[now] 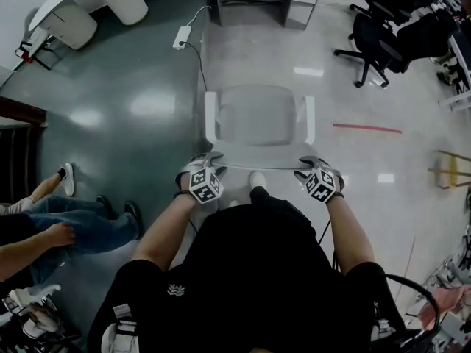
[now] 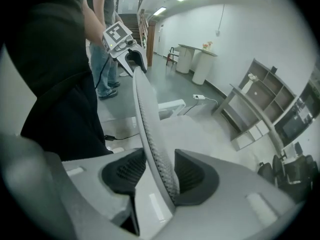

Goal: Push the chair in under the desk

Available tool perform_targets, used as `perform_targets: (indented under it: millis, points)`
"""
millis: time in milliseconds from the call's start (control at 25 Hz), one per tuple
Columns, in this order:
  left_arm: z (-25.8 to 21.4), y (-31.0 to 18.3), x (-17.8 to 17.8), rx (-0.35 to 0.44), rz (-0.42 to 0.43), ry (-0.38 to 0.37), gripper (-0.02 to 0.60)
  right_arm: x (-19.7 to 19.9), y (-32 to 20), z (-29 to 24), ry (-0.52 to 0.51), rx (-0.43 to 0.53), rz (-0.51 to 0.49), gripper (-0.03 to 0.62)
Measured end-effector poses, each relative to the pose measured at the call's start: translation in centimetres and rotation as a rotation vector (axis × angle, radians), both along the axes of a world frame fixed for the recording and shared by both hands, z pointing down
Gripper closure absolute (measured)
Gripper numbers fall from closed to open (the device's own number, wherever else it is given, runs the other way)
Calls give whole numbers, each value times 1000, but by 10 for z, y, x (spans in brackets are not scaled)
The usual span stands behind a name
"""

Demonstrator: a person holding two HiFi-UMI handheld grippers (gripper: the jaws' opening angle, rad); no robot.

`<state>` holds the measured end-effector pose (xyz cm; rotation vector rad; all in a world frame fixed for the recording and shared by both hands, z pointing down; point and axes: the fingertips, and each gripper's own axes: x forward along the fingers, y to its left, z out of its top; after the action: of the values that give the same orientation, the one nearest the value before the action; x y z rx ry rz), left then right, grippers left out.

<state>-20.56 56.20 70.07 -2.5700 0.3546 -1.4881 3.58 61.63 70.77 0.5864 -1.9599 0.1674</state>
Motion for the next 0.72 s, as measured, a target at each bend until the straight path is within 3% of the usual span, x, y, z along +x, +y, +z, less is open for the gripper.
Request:
perform_targets:
  millis: [720]
  points:
    - [9,-59,23,-22,-32,-48,408,25,-64,6,10,-51,13,433]
